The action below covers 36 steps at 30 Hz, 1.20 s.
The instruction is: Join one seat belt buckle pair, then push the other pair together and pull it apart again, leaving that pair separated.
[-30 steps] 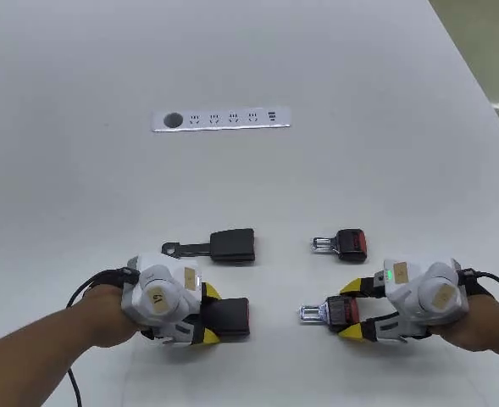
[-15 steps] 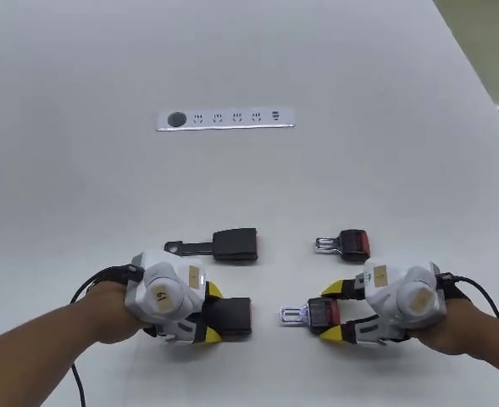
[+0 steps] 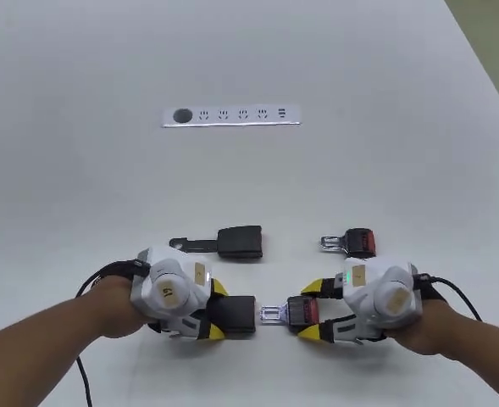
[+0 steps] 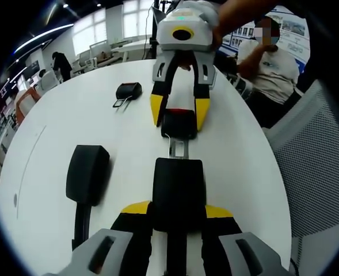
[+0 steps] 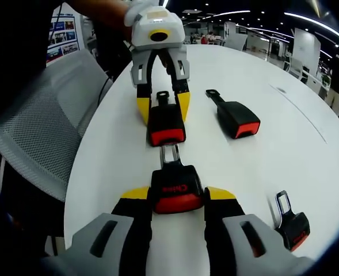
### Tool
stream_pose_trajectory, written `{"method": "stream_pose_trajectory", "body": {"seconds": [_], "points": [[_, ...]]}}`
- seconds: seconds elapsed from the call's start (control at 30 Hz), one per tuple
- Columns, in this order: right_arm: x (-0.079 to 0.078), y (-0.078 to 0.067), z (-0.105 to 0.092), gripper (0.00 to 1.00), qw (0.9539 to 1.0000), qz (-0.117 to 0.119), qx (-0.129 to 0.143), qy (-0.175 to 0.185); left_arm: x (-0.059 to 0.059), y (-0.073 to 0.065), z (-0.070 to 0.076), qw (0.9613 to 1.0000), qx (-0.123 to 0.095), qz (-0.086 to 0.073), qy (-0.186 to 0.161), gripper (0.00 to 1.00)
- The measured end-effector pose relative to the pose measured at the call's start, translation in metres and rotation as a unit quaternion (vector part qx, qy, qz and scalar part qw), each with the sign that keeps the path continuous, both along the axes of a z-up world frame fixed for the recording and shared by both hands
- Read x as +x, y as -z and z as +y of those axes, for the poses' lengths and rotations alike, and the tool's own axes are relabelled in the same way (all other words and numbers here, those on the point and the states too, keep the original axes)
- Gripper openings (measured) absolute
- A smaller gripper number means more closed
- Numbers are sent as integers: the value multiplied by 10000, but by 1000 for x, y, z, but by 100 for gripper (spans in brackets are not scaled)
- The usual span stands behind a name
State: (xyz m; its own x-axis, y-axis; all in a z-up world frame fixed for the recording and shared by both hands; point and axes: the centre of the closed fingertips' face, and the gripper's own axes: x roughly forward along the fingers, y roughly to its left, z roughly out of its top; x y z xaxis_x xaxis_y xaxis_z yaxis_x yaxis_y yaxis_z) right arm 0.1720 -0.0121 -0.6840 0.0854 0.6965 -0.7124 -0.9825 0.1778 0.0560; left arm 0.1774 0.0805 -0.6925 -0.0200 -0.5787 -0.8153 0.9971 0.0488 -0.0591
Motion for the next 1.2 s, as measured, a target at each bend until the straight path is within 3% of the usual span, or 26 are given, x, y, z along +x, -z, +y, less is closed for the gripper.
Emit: {"method": "stream_pose_trajectory", "body": {"seconds": [0.37, 0.47, 0.53, 0.73, 1.2], "points": [[-2, 2, 21, 33, 9999, -7, 155, -45, 0, 0, 0, 10000, 16, 12, 35, 33], [-1, 4, 21, 33, 9998, -15, 178, -57, 0, -1, 0, 9999, 53, -13, 116, 33], [-2, 3, 20, 33, 9998, 6, 215, -26, 1, -1, 0, 10000, 39, 58, 21, 33], [-2, 2, 24, 33, 9997, -13, 219, 71, 2, 1, 2, 9999, 62, -29, 83, 33], [1, 0, 35, 33, 9992, 15, 344, 199, 3, 3, 4, 9999, 108, -18, 117, 33]]}}
